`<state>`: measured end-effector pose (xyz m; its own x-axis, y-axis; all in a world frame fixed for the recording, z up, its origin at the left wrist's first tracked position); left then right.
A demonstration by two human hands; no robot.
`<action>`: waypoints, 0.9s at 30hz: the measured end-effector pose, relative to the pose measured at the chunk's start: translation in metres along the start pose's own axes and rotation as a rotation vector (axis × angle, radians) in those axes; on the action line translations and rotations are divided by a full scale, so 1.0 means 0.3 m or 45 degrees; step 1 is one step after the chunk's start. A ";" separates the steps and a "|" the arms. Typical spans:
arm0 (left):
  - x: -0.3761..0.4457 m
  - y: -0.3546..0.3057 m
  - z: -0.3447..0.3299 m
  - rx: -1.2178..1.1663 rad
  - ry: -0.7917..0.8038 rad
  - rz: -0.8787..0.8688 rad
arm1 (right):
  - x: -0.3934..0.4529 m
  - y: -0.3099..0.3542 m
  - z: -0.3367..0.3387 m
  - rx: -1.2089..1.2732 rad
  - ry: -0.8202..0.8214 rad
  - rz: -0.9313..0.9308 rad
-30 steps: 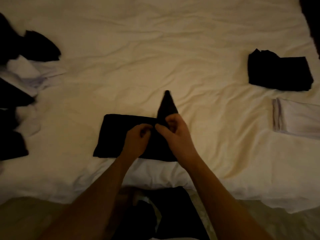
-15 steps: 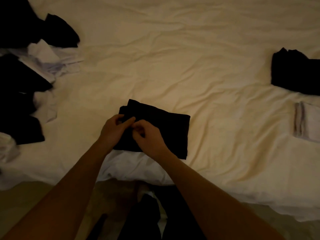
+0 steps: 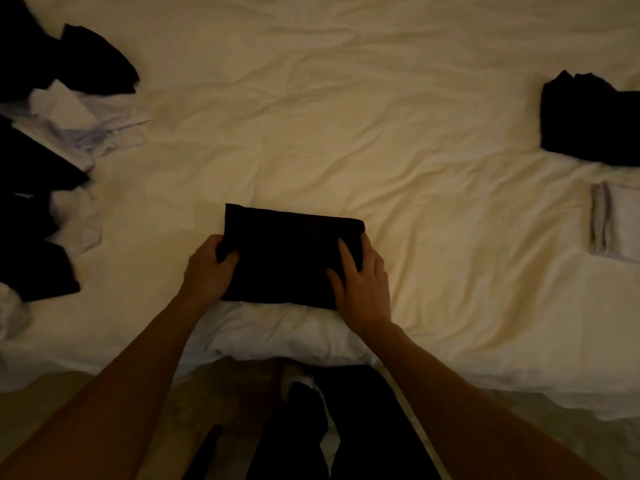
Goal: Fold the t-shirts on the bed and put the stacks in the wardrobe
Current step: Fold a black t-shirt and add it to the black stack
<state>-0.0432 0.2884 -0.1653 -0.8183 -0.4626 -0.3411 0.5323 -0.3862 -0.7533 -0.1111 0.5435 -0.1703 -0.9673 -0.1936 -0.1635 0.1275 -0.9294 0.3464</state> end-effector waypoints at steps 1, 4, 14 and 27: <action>-0.004 0.001 -0.008 0.039 0.002 -0.013 | -0.006 0.004 -0.003 -0.043 -0.033 0.010; -0.002 -0.002 -0.007 0.172 -0.161 -0.179 | -0.011 0.027 0.000 -0.075 -0.143 0.066; 0.026 -0.014 -0.018 -0.207 0.177 0.282 | 0.044 0.007 -0.008 0.463 0.141 -0.520; -0.166 -0.305 -0.070 -0.806 0.282 0.237 | 0.038 -0.113 0.398 1.083 0.427 -0.846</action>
<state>-0.0556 0.3635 -0.0914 -0.7863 -0.2764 -0.5526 0.4946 0.2544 -0.8311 -0.1526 0.6103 -0.0736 -0.6637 0.0657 -0.7451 -0.7048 -0.3884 0.5936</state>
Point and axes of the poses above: each hand's wrist, its own x-axis towards the middle knuckle, its own z-axis out of the back of the hand, y = z × x, the point moved 4 cm from there along x, towards the middle knuckle, and after that the axes turned 12 degrees about -z, right-handed, at the moved point
